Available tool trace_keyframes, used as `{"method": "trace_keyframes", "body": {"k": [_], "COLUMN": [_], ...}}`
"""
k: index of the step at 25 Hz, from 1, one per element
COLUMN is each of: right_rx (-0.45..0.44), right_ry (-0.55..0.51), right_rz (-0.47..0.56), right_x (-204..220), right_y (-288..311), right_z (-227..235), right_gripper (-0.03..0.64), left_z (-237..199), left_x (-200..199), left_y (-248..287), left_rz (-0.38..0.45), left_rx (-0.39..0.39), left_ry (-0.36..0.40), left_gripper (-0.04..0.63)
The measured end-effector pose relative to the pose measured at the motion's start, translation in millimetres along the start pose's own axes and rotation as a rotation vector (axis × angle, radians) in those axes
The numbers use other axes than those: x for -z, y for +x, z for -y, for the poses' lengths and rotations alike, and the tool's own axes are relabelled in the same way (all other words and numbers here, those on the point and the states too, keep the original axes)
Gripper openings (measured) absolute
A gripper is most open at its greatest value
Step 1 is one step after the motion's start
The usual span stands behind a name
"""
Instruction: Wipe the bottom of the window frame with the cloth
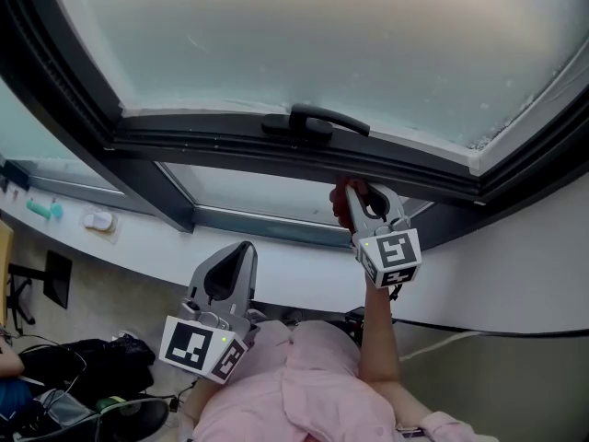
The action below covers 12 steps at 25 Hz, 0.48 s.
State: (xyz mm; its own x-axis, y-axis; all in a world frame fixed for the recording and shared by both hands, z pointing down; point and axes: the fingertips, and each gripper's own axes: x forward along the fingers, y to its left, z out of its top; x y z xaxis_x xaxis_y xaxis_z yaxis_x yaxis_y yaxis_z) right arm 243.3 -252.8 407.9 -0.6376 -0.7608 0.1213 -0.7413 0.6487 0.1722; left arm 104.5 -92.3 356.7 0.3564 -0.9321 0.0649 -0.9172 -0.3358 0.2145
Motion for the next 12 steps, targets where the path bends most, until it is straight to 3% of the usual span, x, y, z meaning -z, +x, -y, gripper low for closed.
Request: {"method": "trace_keyframes", "body": {"k": [7,12], "right_rx": [0.016,0.029], "right_ry": [-0.004,-0.014], "right_rz": [0.0,-0.006], "right_x": [4,5], "right_y": [-10,-12], "right_z": [12,14], "right_gripper": [0.043,0.043], "left_z": [-3,4], "left_x": [-2,0], "left_y": [-2,1], "left_rz": [0.012,0.005], "left_rx": [-0.03,-0.008], "left_ry": [-0.001,0.005], "left_gripper": [-0.002,-0.002]}}
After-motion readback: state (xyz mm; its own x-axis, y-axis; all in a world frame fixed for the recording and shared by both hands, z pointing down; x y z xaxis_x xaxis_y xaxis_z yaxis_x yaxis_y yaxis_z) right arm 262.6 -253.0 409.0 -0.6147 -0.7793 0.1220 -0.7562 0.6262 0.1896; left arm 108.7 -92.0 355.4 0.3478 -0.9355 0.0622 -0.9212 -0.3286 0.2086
